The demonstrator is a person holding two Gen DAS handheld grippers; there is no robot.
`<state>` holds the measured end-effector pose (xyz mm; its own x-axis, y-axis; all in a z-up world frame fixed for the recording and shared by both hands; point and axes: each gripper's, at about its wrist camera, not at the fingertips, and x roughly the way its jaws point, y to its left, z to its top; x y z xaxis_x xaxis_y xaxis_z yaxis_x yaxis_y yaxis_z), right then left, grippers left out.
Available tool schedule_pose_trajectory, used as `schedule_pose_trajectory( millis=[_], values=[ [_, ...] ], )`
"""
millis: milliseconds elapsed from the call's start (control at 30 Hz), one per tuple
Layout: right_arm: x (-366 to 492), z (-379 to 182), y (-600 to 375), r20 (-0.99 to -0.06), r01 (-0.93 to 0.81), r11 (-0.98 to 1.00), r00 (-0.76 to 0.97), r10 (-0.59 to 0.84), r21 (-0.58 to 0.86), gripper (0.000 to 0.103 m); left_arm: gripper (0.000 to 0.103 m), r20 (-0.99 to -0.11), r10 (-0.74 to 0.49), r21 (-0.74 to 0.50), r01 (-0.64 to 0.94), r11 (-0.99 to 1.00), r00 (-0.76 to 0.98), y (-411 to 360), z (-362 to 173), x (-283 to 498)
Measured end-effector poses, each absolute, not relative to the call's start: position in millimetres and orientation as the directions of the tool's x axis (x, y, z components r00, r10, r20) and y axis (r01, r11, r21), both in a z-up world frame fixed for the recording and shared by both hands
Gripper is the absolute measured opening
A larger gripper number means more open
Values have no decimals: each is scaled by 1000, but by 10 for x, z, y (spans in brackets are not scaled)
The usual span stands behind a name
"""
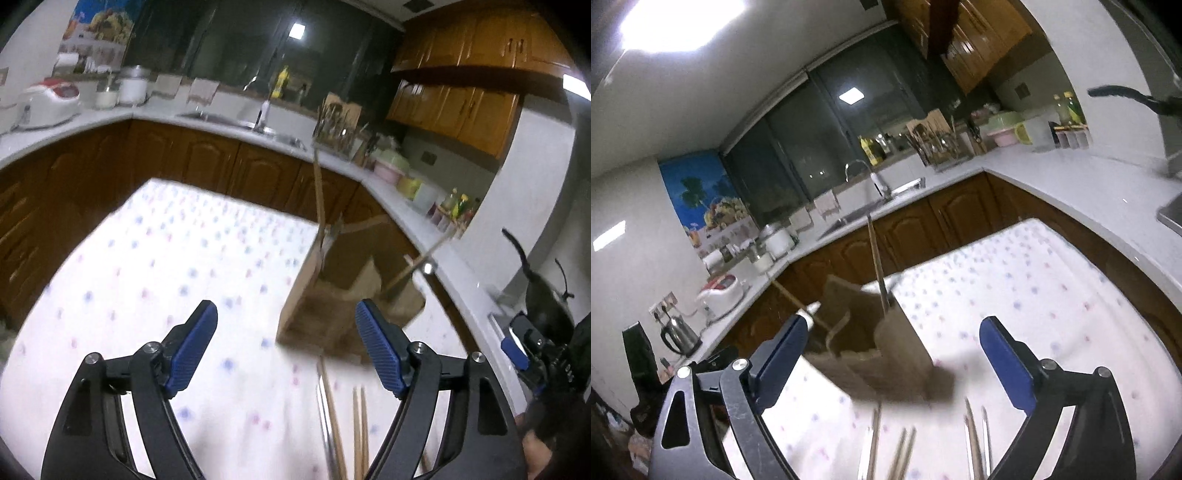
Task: Organize utensils
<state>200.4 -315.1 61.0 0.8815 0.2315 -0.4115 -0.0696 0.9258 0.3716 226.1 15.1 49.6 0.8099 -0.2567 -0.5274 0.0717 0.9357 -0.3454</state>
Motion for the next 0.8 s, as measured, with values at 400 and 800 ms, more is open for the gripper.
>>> schedule_pose_trajectory(
  millis=[400, 800],
  values=[
    [1437, 40, -3340, -538, 34, 943, 827, 159, 331, 96, 79, -698, -222, -299, 5, 954, 681, -4, -172, 1957],
    [1392, -210, -3406, -607, 58, 947, 780, 154, 315, 93, 79, -755, -214, -217, 72, 973, 620, -355, -323, 2005]
  ],
)
